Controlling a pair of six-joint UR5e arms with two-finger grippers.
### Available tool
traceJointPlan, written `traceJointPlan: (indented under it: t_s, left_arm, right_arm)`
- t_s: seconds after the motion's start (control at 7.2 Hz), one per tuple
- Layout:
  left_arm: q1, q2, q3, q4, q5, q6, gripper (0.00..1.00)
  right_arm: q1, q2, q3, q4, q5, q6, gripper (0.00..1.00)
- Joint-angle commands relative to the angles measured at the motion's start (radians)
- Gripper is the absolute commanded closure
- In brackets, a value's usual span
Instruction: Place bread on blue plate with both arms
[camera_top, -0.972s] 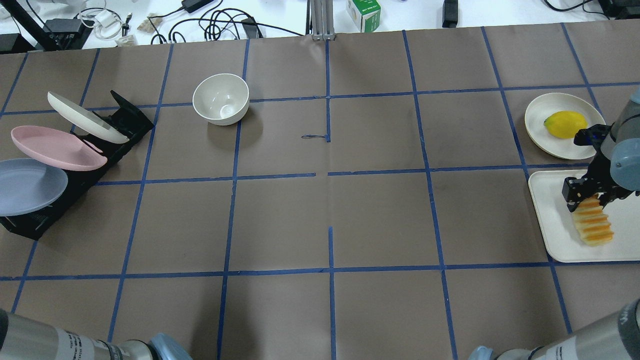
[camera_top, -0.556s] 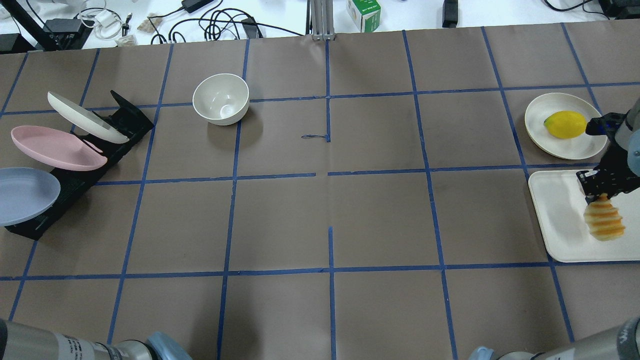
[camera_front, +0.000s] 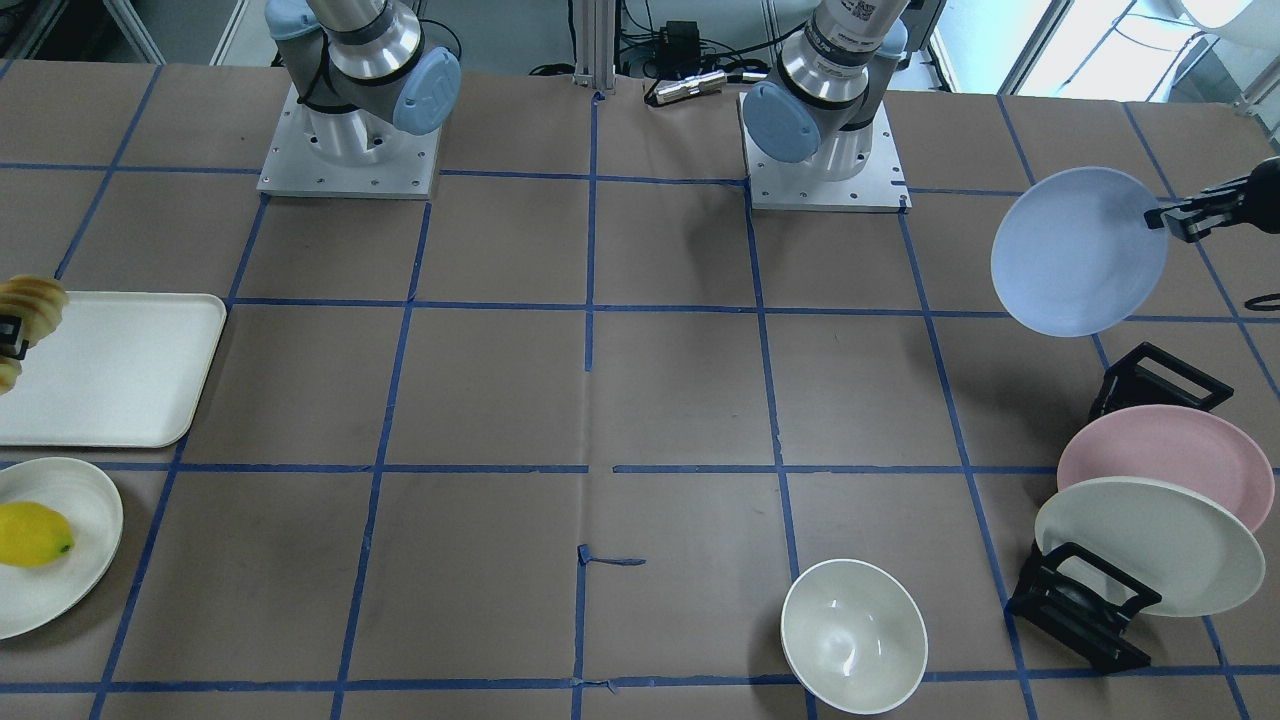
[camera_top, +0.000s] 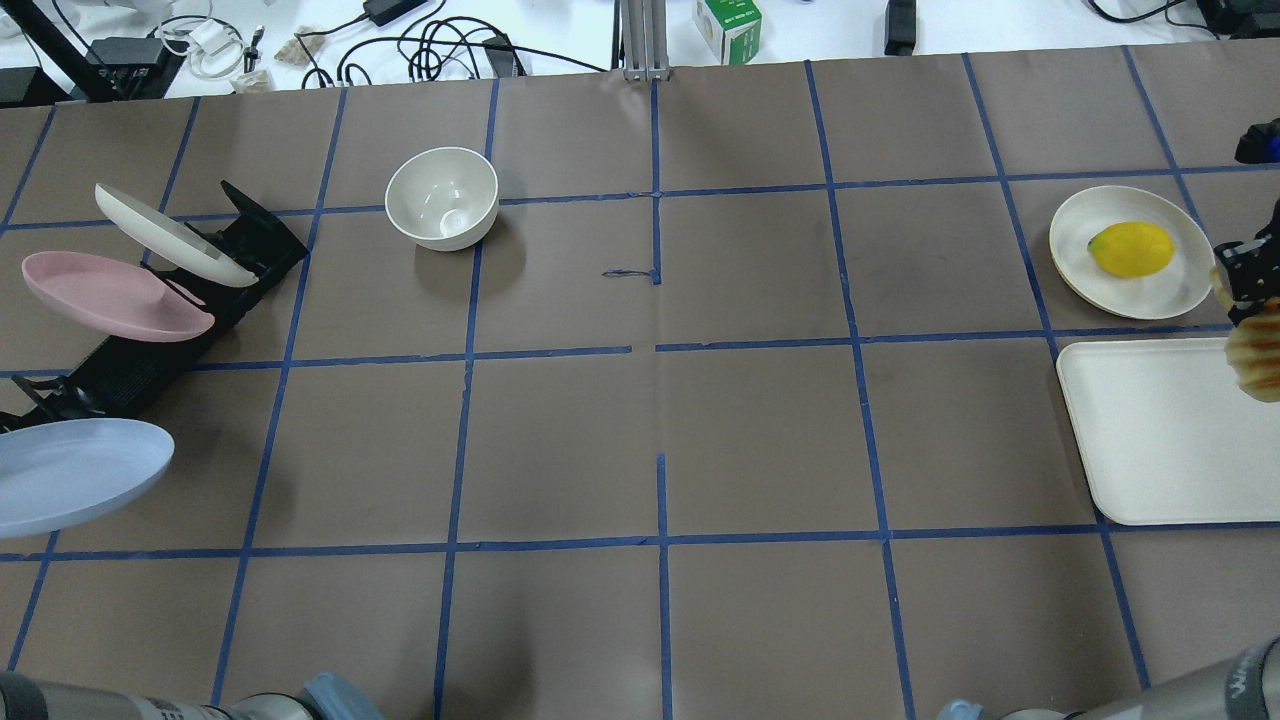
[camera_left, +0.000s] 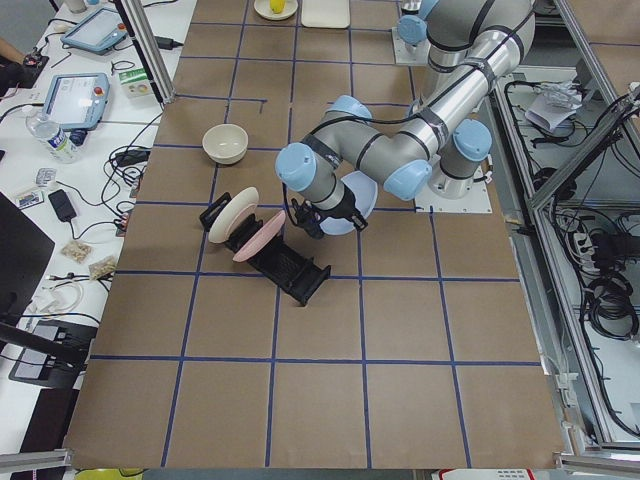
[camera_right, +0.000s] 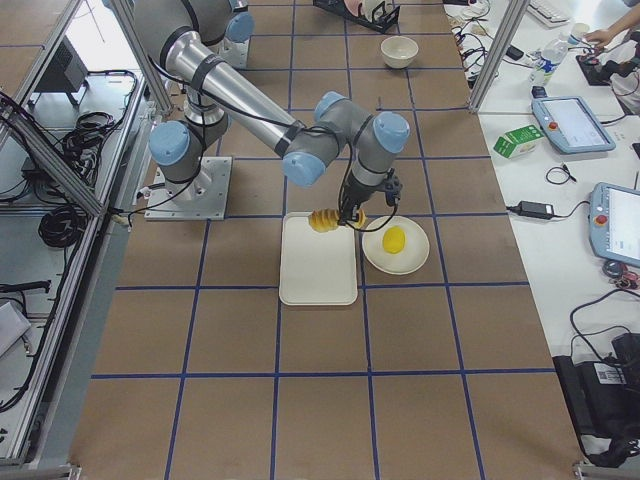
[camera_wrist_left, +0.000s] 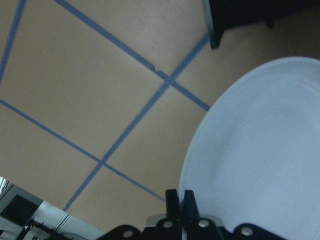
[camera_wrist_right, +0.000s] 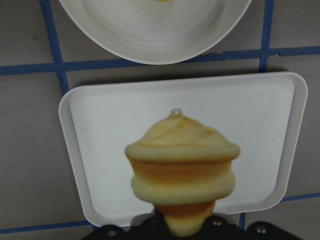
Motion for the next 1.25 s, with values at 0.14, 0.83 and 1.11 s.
traceJointPlan:
  t_s: [0.14,0.83,1.11]
  left_arm:
    - [-0.275,-0.005,-0.054,-0.062,-0.211,0.099,1.0]
    - [-0.784,-0.106,-0.295,0.85,-0.684,-0.467,1.0]
    - [-0.86,-0.186,-0.367,1.123,-0.673,-0.54,1.0]
  right_arm:
    - [0.142,-0.031,-0.063,0.139,0.112,0.203,1.0]
    - [0.259,-0.07,-0.077,0.179,0.192,0.232,1.0]
    - [0.325,-0.068,-0.08,0.187,0.218,0.244,1.0]
